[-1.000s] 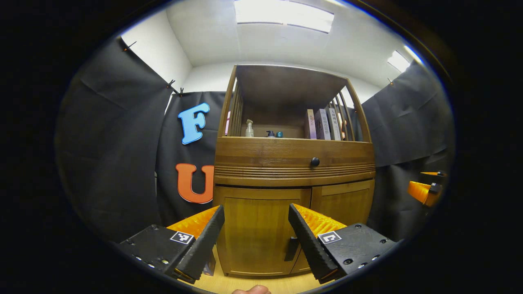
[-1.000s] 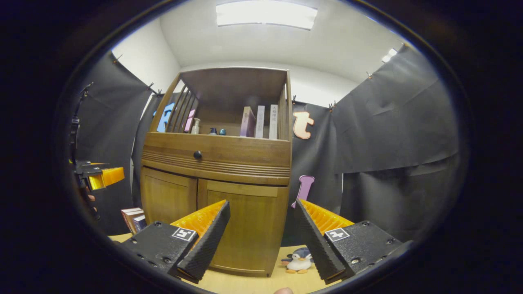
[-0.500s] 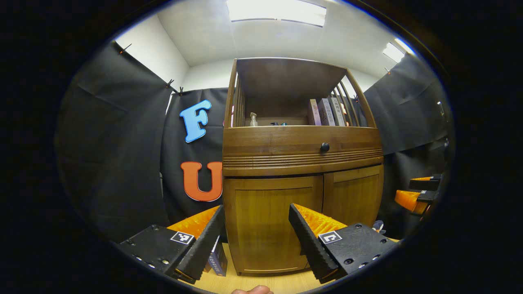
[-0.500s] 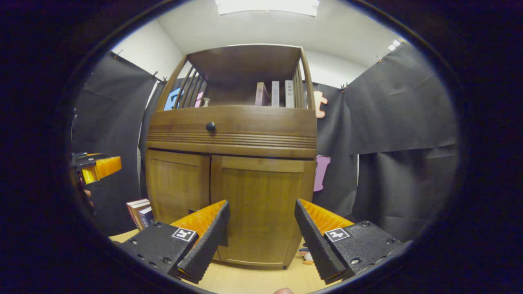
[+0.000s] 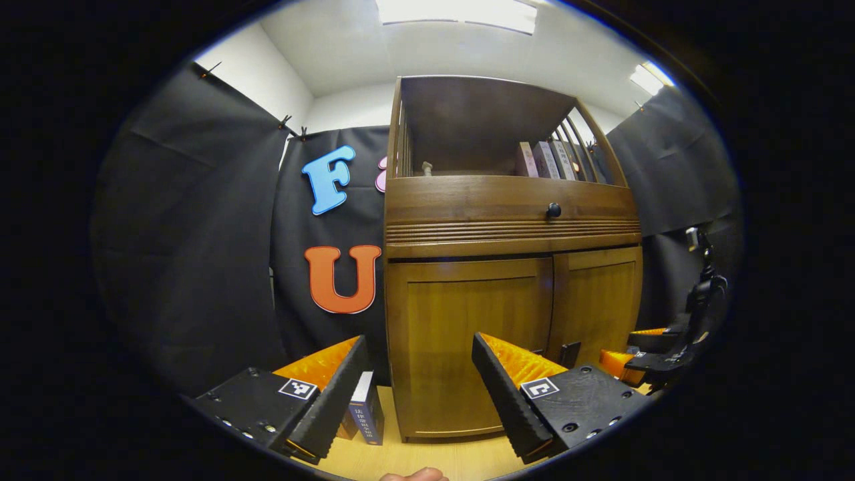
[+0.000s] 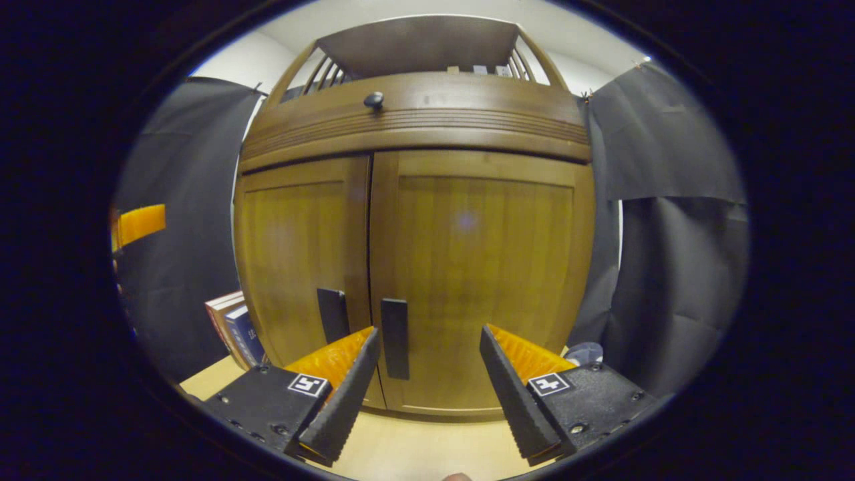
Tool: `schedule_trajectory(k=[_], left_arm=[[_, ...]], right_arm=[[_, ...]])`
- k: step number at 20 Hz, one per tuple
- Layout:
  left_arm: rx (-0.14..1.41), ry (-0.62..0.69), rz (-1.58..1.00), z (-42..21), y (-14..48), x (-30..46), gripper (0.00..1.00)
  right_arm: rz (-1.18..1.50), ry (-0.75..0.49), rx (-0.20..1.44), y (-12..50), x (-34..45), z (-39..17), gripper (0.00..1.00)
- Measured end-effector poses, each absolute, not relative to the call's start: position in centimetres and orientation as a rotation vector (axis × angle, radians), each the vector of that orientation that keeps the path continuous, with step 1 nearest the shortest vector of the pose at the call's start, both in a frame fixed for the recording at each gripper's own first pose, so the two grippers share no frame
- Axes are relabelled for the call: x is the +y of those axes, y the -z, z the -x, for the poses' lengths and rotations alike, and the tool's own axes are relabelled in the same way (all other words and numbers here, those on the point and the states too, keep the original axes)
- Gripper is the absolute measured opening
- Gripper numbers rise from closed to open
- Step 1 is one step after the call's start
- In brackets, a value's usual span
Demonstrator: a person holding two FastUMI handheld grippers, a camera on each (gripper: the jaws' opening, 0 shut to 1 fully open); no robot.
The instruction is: Open the right door of the double-door shoe cabinet with the right hand, and open the left door with the left hand.
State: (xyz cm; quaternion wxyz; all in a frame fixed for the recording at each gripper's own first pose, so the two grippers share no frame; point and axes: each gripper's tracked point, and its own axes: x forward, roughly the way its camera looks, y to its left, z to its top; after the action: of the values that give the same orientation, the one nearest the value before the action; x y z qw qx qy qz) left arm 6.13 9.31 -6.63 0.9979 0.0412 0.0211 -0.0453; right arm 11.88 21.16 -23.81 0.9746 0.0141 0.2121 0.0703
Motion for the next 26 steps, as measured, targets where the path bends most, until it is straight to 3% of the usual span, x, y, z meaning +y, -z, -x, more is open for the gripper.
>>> schedule_trajectory(k=[1, 5, 8, 16, 18, 21, 26], left_arm=[[0.045, 0.089, -0.079, -6.2, 6.7, 9.7, 0.95], [0.060, 0.097, -0.064, -6.5, 7.4, 10.6, 0.95], [0.079, 0.103, -0.049, -7.4, 8.1, 11.0, 0.95], [0.107, 0.169, -0.028, -9.6, 8.9, 9.7, 0.95], [0.126, 0.189, -0.012, -10.2, 9.3, 9.3, 1.00], [0.127, 0.211, 0.012, -10.7, 9.0, 8.3, 0.95], [0.149, 0.241, 0.027, -10.8, 9.5, 6.9, 0.95]], right_arm=[[-0.027, -0.147, 0.445, 24.8, 21.7, -12.5, 0.94], [-0.038, -0.153, 0.497, 28.0, 23.0, -14.7, 0.89], [-0.036, -0.167, 0.517, 29.6, 24.1, -15.9, 0.75], [-0.067, -0.112, 0.521, 31.3, 25.6, -19.2, 0.60], [-0.097, -0.099, 0.522, 31.4, 25.9, -19.7, 0.53], [-0.113, -0.088, 0.507, 31.5, 26.1, -19.6, 0.41], [-0.142, -0.094, 0.536, 31.4, 26.1, -19.5, 0.36]])
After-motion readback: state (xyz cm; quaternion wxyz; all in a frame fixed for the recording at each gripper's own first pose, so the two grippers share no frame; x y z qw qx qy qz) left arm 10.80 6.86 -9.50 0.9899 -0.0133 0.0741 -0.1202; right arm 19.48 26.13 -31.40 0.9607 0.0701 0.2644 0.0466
